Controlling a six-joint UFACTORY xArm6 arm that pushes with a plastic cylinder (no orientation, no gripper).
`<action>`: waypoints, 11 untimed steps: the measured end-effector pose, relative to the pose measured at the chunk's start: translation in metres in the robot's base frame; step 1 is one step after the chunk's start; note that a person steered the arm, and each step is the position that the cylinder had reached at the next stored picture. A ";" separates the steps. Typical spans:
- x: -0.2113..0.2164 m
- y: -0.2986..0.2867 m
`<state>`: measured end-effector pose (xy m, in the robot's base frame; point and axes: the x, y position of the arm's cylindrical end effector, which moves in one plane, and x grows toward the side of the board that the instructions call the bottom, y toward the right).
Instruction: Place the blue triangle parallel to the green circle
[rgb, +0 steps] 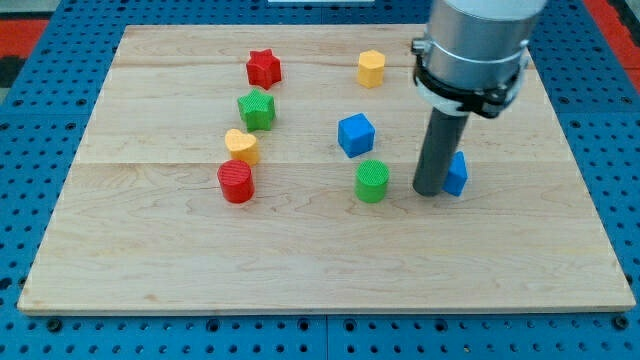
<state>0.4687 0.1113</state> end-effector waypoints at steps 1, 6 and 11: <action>-0.032 0.004; -0.060 0.097; -0.021 0.133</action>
